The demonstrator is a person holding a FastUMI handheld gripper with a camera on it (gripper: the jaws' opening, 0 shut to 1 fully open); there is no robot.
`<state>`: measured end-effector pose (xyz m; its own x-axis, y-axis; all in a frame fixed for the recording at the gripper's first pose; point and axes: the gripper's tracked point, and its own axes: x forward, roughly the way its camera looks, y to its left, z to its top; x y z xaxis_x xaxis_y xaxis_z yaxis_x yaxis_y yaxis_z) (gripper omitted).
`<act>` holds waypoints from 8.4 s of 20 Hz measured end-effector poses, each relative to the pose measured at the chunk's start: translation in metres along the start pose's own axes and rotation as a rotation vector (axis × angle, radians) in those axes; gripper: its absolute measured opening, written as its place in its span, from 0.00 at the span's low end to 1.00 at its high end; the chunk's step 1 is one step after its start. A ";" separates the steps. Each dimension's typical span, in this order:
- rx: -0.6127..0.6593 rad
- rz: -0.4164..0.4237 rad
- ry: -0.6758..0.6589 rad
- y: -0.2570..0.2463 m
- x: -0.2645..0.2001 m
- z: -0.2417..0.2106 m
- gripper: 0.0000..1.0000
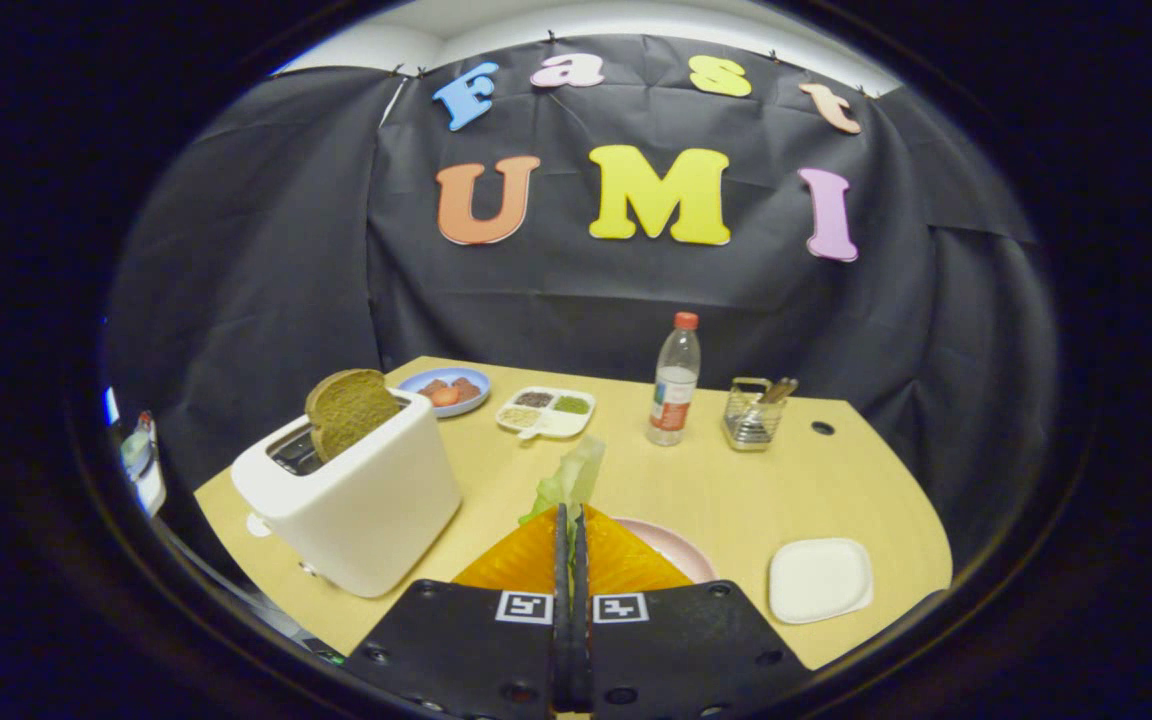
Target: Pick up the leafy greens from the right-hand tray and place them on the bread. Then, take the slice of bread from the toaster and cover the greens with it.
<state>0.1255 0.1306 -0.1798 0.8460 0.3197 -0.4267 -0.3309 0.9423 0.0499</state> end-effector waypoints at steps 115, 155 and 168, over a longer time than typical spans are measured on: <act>0.319 -0.172 0.175 -0.060 0.044 -0.032 0.09; 0.091 -0.400 -0.338 -0.082 -0.153 0.050 0.95; 0.018 -0.416 -0.574 -0.066 -0.286 0.098 0.95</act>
<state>-0.0538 -0.0135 0.0280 0.9891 -0.0703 0.1296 0.0706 0.9975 0.0028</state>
